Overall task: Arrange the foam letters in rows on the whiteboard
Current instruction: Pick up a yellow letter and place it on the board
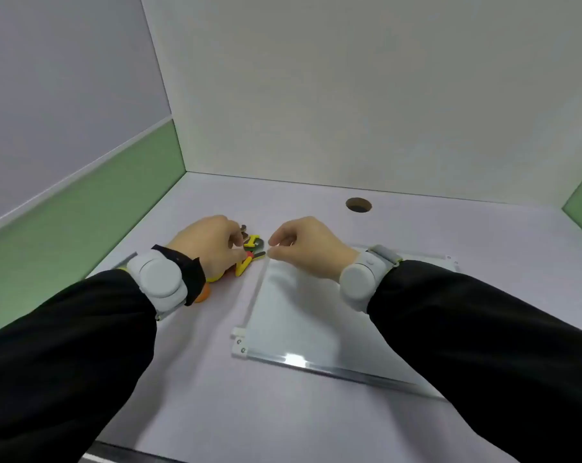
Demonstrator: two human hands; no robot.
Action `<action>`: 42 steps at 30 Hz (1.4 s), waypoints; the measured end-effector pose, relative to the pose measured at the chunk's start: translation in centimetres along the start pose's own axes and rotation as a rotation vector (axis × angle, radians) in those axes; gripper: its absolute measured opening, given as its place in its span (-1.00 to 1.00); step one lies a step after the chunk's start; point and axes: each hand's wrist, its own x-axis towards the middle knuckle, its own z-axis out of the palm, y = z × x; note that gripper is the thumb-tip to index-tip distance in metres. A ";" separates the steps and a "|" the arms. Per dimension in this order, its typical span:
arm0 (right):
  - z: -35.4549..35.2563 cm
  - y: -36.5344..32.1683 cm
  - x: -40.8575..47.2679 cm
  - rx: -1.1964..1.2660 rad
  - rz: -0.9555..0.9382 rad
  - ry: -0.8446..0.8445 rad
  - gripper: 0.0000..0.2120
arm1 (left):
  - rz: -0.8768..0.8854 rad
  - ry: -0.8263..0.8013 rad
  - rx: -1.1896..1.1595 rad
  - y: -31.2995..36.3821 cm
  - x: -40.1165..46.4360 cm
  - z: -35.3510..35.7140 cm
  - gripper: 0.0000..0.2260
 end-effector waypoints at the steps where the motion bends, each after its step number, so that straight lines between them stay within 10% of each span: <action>1: 0.6 -0.1 0.1 -0.022 -0.005 -0.011 -0.83 | -0.003 -0.019 0.032 -0.3 -0.3 0.2 -0.90; 26: 5.9 0.1 1.7 -0.066 0.064 0.054 -0.77 | 0.006 -0.050 -0.077 -1.9 -0.9 2.4 -0.63; 42: 2.7 -1.1 0.6 0.315 0.029 0.121 -0.91 | -0.025 -0.039 -0.509 0.0 -0.9 -0.2 -0.93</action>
